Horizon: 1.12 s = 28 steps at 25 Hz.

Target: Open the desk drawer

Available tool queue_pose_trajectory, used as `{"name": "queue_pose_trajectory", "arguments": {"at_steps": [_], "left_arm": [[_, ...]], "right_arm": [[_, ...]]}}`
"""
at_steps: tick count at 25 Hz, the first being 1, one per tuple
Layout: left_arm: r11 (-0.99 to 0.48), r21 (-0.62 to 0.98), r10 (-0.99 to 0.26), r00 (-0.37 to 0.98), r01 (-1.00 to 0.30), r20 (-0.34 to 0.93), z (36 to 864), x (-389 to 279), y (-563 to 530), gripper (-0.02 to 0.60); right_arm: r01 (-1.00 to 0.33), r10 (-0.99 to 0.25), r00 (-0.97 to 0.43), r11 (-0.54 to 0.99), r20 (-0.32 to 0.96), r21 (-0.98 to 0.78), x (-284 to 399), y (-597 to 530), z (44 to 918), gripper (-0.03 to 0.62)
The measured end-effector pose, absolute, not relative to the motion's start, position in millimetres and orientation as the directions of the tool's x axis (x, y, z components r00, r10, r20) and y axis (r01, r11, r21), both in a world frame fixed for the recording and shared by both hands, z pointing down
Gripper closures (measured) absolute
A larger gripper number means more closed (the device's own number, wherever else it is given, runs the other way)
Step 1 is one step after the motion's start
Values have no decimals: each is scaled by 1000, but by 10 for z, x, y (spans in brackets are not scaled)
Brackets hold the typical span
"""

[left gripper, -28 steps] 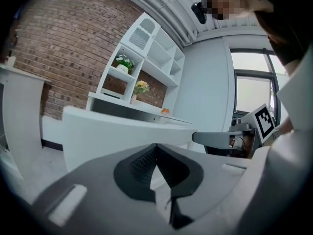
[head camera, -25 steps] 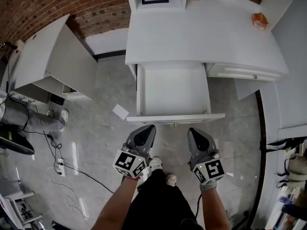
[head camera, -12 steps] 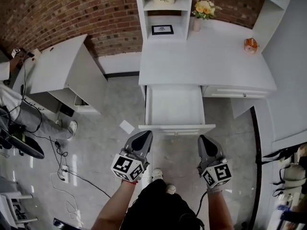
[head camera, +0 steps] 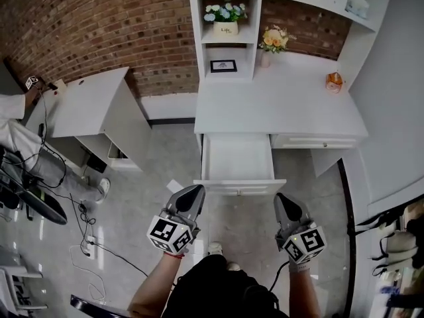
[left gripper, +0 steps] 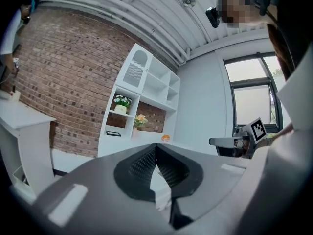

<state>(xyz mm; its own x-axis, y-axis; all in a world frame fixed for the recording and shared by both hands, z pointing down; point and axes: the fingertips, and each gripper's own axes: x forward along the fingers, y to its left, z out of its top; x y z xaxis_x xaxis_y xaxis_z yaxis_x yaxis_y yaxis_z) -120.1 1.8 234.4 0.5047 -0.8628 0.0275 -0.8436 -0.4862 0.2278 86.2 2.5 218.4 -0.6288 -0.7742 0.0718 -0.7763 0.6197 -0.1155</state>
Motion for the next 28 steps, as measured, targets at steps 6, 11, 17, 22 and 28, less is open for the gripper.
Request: {"name": "queue_pose_trajectory", "arguments": {"at_steps": [6,11,17,22,28], "left_arm": [[-507,190,-854,520,-841,20,2032,-1133,172,580],[-509,177,-855,518,-842,5,1862,-1135,297,580],[-490,190,-867,498,-851,-9,1745,-1143,389,580],[-462,206,-883,469,-863,-18,1723,-1127,496,580],[-455,205,-887,463,-867,-11,1757,-1014,722,580]], "right_arm": [[-727,-723,-686,680,76,-99,914,256,1881,592],[-728,-726,-685,680,60,-89,1010,438,1716,592],[-739,-737,-672,664,68,-111,1139,576,1693,592],[-726,-724,-687,680,64,-101,1167,690,1664,592],[-703,-705,-709,702,32,-114,1144,889,1617,592]]}}
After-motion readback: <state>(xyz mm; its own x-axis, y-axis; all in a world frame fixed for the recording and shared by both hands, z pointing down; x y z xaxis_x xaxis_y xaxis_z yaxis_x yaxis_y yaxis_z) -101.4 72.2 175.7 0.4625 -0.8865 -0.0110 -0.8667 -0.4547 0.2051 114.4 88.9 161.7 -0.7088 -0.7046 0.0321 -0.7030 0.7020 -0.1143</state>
